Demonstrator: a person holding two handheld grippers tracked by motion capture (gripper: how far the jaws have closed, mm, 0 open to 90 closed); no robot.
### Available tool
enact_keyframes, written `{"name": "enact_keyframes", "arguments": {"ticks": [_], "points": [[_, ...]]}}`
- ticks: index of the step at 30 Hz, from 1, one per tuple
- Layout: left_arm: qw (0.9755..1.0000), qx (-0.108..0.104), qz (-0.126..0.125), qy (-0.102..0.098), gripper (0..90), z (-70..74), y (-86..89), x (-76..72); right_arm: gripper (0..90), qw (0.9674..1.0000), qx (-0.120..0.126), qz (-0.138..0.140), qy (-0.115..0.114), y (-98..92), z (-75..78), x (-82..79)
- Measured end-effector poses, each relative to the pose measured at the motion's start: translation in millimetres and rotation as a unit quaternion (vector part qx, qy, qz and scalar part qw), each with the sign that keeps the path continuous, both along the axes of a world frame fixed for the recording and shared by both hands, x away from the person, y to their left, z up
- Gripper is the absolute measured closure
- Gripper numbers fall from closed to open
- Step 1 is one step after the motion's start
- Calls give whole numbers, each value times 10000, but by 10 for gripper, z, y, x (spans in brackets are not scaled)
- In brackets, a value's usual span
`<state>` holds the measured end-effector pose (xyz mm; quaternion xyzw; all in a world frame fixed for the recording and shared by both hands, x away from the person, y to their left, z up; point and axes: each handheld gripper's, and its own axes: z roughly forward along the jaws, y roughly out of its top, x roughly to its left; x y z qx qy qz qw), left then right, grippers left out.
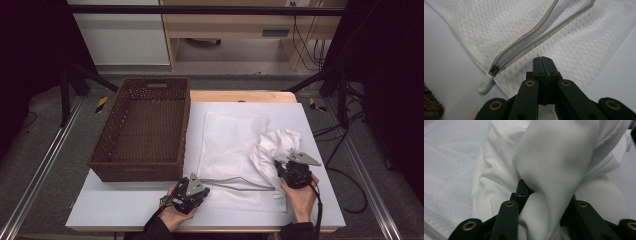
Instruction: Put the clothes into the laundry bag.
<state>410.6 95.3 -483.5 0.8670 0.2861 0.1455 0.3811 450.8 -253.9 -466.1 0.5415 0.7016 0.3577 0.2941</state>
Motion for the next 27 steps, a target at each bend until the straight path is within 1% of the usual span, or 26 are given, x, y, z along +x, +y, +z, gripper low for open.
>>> {"name": "enact_keyframes", "arguments": {"ticks": [2, 3, 5, 7, 9, 10, 11, 12, 14, 15, 18, 19, 20, 22, 24, 26, 27], "points": [[10000, -9, 4, 31, 895, 2, 3, 4, 702, 9999, 57, -98, 26, -127, 2, -45], [10000, -22, -1, 49, 894, 2, 6, 9, 701, 9999, 49, -94, 56, -169, -2, -62], [10000, -40, 11, 83, 887, 6, 6, 11, 695, 10000, -34, -29, 77, -189, -23, -82], [9999, -15, 30, 106, 869, 15, 0, 9, 677, 9998, -158, 10, 94, -149, -63, -71], [9999, -17, 62, 95, 868, 24, -7, 3, 624, 9996, -281, 46, 62, -119, -97, -54], [9999, -26, 49, 92, 880, 29, -11, 0, 588, 9996, -268, 35, 46, -120, -103, -49], [10000, -25, 50, 72, 888, 31, -13, -2, 539, 9999, -123, 42, 50, -129, -99, -49], [10000, -32, 59, 60, 896, 32, -15, -2, 482, 10000, -51, 48, 49, -140, -88, -54], [9999, -39, 66, 98, 898, 25, -23, 6, 374, 10000, -31, 41, -8, -157, -32, -83], [9999, -30, 71, 113, 899, 20, -24, 11, 337, 9999, -37, 70, -77, -161, 12, -104], [9999, -30, 60, 110, 899, 14, -22, 14, 237, 9993, 15, 48, -361, -183, 166, -185], [9999, -23, 57, 99, 899, 14, -23, 11, 196, 9989, -18, 13, -473, -189, 221, -213], [9999, -15, 54, 94, 899, 13, -24, 9, 180, 9984, -36, -48, -555, -195, 278, -241], [9999, -16, 54, 93, 899, 12, -25, 9, 177, 9973, 18, -73, -732, -199, 387, -305], [9999, -15, 50, 92, 898, 11, -24, 9, 181, 9960, 100, 36, -887, -162, 476, -361], [10000, -8, 48, 84, 898, 11, -25, 7, 221, 9949, 197, 284, -951, -67, 537, -397], [10000, -1, 45, 78, 898, 11, -25, 6, 243, 9942, 219, 470, -942, 2, 554, -403]]}}
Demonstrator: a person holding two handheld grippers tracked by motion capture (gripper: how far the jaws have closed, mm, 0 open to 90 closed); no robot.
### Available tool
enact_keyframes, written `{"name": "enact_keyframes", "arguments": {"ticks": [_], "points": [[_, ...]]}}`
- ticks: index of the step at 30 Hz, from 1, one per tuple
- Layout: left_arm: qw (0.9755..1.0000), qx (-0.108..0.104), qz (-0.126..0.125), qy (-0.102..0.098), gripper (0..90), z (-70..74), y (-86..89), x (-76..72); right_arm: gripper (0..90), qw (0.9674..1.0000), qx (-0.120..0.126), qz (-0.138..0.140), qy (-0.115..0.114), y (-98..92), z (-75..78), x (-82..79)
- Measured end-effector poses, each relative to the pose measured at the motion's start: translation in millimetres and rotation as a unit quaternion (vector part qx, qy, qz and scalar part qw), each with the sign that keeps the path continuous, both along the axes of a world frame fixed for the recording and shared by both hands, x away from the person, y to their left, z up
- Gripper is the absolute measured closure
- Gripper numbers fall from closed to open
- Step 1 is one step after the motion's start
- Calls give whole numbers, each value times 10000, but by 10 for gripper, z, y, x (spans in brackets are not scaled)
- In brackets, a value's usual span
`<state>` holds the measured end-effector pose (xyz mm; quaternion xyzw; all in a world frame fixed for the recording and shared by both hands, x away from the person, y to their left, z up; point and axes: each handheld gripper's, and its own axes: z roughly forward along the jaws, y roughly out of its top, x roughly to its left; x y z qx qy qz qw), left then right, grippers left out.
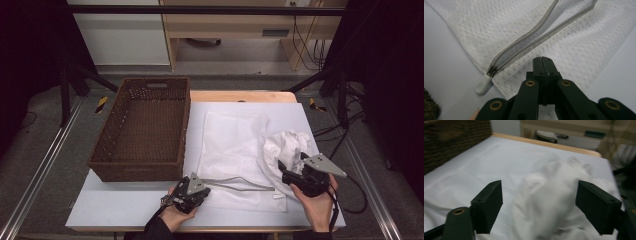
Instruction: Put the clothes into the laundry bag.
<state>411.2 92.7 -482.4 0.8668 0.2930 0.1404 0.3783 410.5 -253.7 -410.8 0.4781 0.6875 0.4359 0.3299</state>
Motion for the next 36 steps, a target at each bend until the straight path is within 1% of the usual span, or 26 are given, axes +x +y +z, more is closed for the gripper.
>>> {"name": "enact_keyframes", "arguments": {"ticks": [2, 4, 7, 9, 11, 12, 14, 16, 19, 20, 21, 23, 24, 25, 28, 31, 34, 36], "points": [[10000, 5, -11, -6, 898, 0, 0, -1, 263, 9993, -4, 353, 73, 167, 3, 1], [10000, 3, -20, -8, 898, -1, 2, -3, 290, 9974, -5, 679, 227, 349, -31, 20], [10000, 23, -19, -28, 897, -2, 0, -9, 336, 9930, 25, 1078, 472, 593, -148, 72], [10000, 28, -22, -33, 897, -2, -1, -10, 360, 9897, 18, 1257, 680, 715, -262, 119], [10000, 32, -38, -18, 897, 0, 0, -5, 390, 9872, -26, 1306, 916, 807, -383, 155], [10000, 29, -49, 3, 897, 2, 1, 0, 401, 9858, -126, 1348, 994, 838, -440, 177], [10000, 22, -50, 29, 896, 4, 3, 5, 432, 9838, -208, 1357, 1155, 887, -526, 203], [10000, 24, -49, 20, 896, 3, 2, 4, 473, 9827, -250, 1362, 1228, 916, -596, 222], [10000, 44, -51, 7, 896, 4, 0, 2, 535, 9806, -379, 1335, 1383, 932, -679, 249], [10000, 43, -51, 9, 897, 5, -1, 2, 565, 9800, -446, 1308, 1435, 938, -695, 255], [10000, 42, -53, 18, 896, 5, 0, 3, 586, 9798, -532, 1282, 1440, 937, -709, 260], [10000, 34, -51, 32, 897, 6, 1, 5, 660, 9785, -617, 1276, 1496, 938, -718, 259], [10000, 38, -50, 25, 897, 6, 0, 4, 687, 9785, -664, 1269, 1482, 937, -721, 262], [10000, 48, -51, 15, 896, 6, -2, 3, 737, 9785, -650, 1265, 1490, 934, -720, 262], [10000, 59, -48, 4, 896, 6, -3, 1, 840, 9782, -621, 1268, 1524, 914, -702, 266], [10000, 34, -52, 32, 896, 5, 0, 5, 879, 9820, -489, 1212, 1365, 887, -644, 256], [10000, 56, -62, 43, 896, 10, -3, 9, 884, 9863, -314, 1146, 1143, 859, -551, 244], [10000, 62, -56, 42, 896, 11, -7, 8, 885, 9885, -246, 1132, 970, 846, -498, 233]]}}
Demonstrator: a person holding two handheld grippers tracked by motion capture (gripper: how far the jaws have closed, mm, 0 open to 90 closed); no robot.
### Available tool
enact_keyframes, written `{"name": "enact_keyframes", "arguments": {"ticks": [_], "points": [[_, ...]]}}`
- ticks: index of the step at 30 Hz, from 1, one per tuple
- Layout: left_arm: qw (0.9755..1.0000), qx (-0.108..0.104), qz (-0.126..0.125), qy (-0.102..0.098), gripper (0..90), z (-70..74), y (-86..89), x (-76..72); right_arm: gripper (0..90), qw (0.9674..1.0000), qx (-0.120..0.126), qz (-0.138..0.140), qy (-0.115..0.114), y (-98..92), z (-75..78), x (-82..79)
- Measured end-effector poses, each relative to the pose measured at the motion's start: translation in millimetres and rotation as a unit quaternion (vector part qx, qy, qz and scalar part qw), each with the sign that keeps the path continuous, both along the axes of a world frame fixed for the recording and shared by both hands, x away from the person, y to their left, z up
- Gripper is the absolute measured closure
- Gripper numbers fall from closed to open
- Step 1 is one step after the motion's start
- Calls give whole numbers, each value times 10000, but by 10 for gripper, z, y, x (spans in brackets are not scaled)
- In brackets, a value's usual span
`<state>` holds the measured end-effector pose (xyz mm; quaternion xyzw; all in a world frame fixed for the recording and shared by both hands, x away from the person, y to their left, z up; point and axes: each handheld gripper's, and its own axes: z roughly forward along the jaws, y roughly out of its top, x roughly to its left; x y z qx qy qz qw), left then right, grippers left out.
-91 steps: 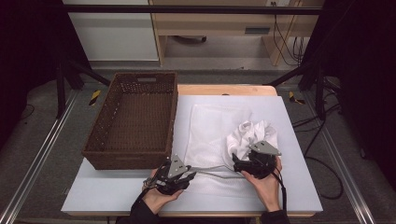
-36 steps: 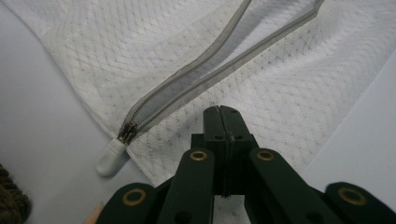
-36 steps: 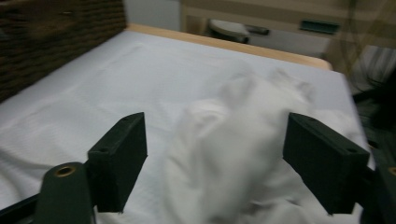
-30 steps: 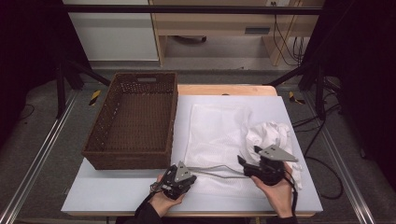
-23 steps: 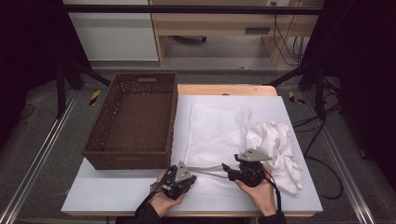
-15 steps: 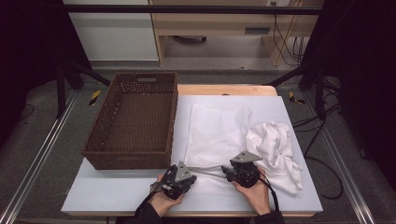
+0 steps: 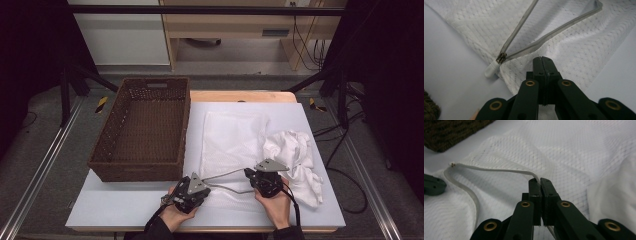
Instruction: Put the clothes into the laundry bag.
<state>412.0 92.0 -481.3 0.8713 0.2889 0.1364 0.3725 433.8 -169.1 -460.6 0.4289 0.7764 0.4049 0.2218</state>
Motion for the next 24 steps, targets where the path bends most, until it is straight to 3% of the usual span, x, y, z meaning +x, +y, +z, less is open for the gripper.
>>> {"name": "enact_keyframes", "arguments": {"ticks": [6, 11, 17, 19, 24], "points": [[10000, 18, -6, 31, 895, 6, -6, 6, 885, 9986, 328, -45, -405, -15, 124, 0], [9999, 55, -113, 88, 869, 45, -34, 17, 885, 9983, 413, 11, -421, -20, 138, 19], [9994, 50, -253, -233, 792, 259, -119, 16, 885, 9981, 480, 62, -387, -25, 146, 10], [9991, 10, -204, -368, 762, 339, -173, 61, 885, 9981, 482, 72, -375, -21, 148, 4], [9988, -122, -125, -448, 678, 483, -397, 255, 885, 9978, 528, 119, -382, -33, 176, -3]]}}
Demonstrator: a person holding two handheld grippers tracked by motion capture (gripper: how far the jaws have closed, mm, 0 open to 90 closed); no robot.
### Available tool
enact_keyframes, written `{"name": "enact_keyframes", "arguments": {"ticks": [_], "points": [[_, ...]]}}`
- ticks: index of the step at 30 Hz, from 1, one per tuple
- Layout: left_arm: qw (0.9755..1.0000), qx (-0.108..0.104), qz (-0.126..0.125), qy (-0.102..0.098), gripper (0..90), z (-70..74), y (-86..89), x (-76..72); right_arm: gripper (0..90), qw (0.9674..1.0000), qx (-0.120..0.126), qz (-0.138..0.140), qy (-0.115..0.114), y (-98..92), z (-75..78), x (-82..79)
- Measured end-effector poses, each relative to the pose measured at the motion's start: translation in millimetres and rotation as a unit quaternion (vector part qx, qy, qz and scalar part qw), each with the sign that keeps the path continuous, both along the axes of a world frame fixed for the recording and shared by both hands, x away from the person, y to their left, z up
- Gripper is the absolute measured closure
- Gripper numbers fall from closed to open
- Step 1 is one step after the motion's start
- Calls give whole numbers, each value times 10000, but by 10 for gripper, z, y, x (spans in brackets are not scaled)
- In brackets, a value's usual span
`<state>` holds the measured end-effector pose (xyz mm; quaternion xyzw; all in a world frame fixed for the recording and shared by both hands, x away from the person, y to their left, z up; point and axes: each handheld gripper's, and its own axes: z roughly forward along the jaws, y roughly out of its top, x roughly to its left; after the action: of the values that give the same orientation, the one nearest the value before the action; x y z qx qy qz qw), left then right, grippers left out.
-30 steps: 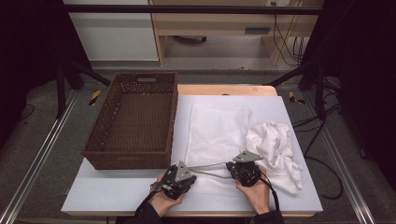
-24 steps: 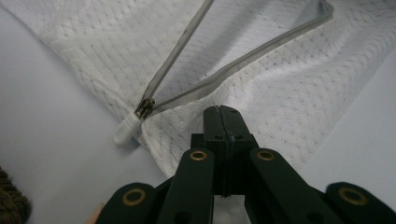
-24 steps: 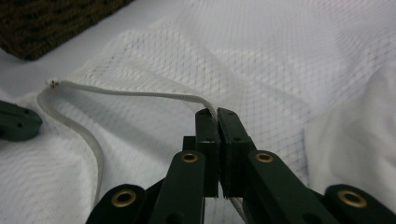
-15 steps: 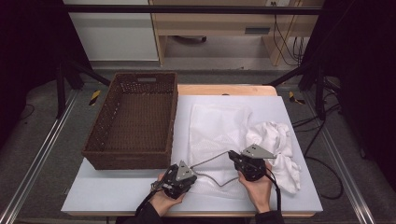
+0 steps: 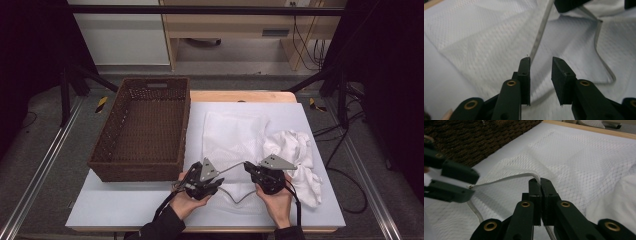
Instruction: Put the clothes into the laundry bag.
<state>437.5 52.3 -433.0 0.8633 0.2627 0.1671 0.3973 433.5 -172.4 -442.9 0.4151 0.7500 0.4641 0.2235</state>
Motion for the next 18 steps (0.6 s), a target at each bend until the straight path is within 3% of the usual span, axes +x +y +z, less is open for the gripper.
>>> {"name": "enact_keyframes", "arguments": {"ticks": [6, 13, 18], "points": [[9999, -147, -58, -30, 665, 89, -246, 136, 883, 9999, -59, 90, 60, 7, -8, 12], [9996, -243, -144, -12, 786, 72, -369, 242, 882, 9999, -85, 117, 60, 4, 0, 14], [9992, -277, -216, 206, 878, 37, -371, 316, 880, 9998, -131, 144, 92, 14, -3, 13]]}}
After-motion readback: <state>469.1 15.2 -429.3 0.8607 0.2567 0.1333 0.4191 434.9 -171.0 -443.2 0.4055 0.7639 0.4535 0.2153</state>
